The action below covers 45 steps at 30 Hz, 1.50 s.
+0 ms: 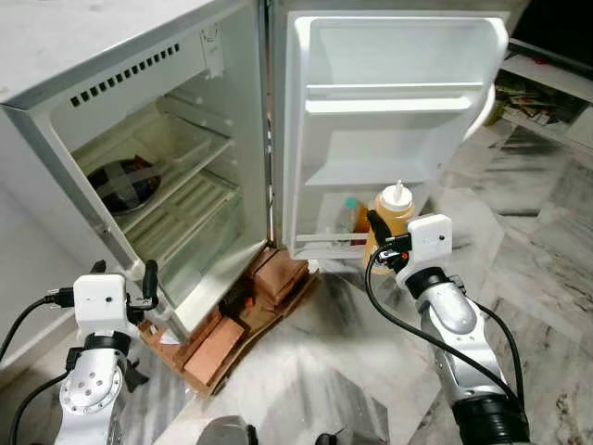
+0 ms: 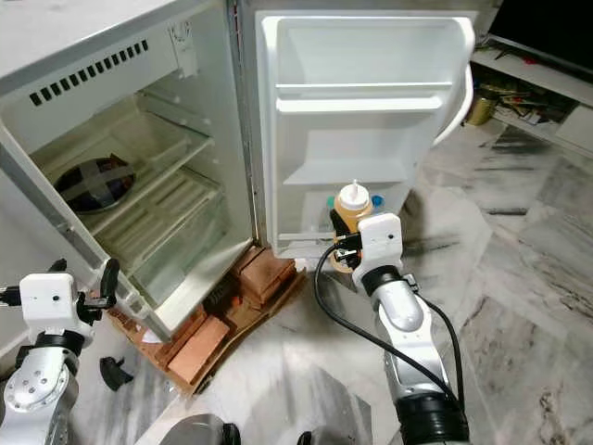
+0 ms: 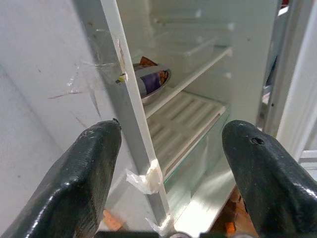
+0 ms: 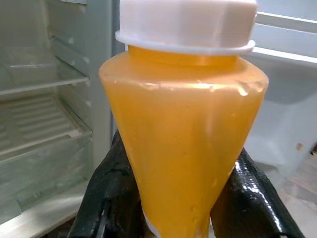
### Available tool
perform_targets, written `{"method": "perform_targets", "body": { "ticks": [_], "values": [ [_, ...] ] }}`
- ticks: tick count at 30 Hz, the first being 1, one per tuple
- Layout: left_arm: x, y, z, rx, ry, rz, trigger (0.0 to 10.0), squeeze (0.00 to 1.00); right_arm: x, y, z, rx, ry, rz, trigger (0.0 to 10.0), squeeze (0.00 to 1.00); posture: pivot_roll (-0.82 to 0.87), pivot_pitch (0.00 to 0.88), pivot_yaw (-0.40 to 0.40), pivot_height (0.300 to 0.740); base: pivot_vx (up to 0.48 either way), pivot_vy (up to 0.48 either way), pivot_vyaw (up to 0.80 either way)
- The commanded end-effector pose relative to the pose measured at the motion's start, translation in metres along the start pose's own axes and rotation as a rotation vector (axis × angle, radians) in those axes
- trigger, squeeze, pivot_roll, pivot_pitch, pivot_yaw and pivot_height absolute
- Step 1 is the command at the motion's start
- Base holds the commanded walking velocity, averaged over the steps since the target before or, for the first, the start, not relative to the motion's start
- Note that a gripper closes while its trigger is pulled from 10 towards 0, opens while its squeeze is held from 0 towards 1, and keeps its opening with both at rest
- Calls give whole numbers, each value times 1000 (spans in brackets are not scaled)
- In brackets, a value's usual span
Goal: Restocking fridge
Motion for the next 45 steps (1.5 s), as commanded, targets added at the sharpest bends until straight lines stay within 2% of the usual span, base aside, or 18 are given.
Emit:
{"method": "perform_targets", "body": {
  "ticks": [1, 13, 25, 31, 38, 45],
  "values": [
    [-1, 1, -1, 3, 4, 6, 10000, 0, 3, 2, 7, -3, -30, 14, 10000, 0, 161, 59, -46, 740, 300, 0, 800],
    [0, -3, -3, -1, 10, -3, 10000, 0, 4, 0, 7, -9, -31, -6, 10000, 0, 161, 64, -48, 740, 291, 0, 113],
    [-2, -7, -2, 12, -3, -30, 10000, 0, 6, -1, 5, -15, -22, -31, 10000, 0, 166, 68, -48, 740, 0, 0, 0],
    [-2, -8, -3, 17, -2, -39, 10000, 0, 6, -2, 4, -12, -24, -48, 10000, 0, 162, 64, -37, 740, 355, 0, 0],
    [12, -10, 8, 29, -41, -83, 10000, 0, 10, -4, 6, -4, -37, -92, 10000, 0, 151, 65, 5, 740, 386, -72, 0],
    [17, -10, 10, 39, -46, -90, 10000, 0, 16, 0, 8, -21, -49, -83, 10000, 0, 144, 82, 21, 740, 410, -245, 0]
  ]
}}
Point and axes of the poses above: a point about 5 cm out from each wrist's last joint towards the gripper, its own x axis pointing out of the wrist towards the gripper, its own z axis along the axis of the wrist's last joint, y = z × x, the point moved 2 cm from there along x, pointing out of the wrist towards the gripper, and after that the axes turned 6 degrees about x, right-handed, at the moved point
